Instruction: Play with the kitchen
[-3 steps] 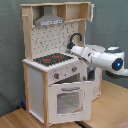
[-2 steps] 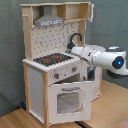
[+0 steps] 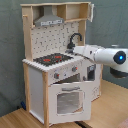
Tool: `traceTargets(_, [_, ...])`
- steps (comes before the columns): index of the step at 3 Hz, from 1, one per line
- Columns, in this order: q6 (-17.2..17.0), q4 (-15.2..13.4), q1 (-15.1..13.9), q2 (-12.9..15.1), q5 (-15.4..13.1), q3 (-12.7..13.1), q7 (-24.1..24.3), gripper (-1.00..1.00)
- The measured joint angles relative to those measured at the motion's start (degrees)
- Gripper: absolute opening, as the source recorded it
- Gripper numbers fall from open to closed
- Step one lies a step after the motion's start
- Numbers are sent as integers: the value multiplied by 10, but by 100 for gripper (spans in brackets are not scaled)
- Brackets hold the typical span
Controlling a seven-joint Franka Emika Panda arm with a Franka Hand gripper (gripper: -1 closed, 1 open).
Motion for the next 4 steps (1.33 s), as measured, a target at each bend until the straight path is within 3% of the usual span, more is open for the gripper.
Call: traceTargets(4, [-81, 2, 26, 32, 110, -82, -192, 100])
